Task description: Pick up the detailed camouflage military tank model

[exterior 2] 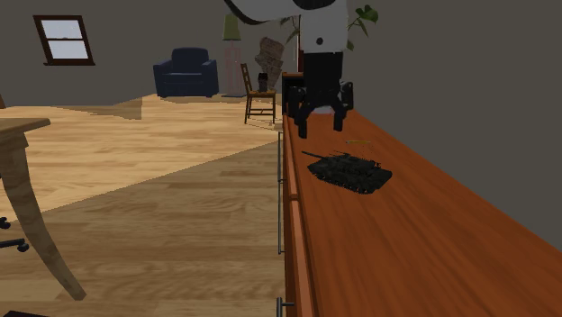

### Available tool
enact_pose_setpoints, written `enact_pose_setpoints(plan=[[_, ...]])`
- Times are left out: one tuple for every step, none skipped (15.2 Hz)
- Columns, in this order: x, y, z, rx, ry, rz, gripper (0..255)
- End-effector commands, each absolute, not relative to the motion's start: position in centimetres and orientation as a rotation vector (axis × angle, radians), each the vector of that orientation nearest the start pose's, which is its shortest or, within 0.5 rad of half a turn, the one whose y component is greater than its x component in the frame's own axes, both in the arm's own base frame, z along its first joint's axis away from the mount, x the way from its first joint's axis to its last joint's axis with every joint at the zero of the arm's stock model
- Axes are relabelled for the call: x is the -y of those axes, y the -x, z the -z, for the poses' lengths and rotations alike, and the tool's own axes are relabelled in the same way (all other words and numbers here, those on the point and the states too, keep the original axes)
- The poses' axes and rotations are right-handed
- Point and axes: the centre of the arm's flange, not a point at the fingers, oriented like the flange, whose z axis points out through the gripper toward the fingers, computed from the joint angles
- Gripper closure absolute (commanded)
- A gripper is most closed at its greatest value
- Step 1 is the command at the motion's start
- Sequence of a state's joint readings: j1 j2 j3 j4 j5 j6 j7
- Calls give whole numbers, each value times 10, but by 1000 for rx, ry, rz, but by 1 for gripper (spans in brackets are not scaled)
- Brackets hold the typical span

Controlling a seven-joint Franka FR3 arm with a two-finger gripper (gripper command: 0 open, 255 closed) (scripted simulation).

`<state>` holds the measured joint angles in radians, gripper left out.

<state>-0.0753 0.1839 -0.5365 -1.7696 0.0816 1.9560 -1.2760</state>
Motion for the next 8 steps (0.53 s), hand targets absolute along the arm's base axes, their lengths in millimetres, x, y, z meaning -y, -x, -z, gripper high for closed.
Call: enact_pose_setpoints(plan=[[352, -530, -462, 1055, 2994, 3, 0], [361, -540, -458, 1078, 2985, 2, 0], [369, -549, -454, 1100, 2977, 0, 0], [373, -553, -453, 1109, 2973, 0, 0], [373, -553, -448, 1109, 2973, 0, 0], [373, -553, -442, 1109, 2973, 0, 0], [373, -553, -437, 1109, 2973, 0, 0], [373, -553, -432, 1109, 2973, 0, 0]])
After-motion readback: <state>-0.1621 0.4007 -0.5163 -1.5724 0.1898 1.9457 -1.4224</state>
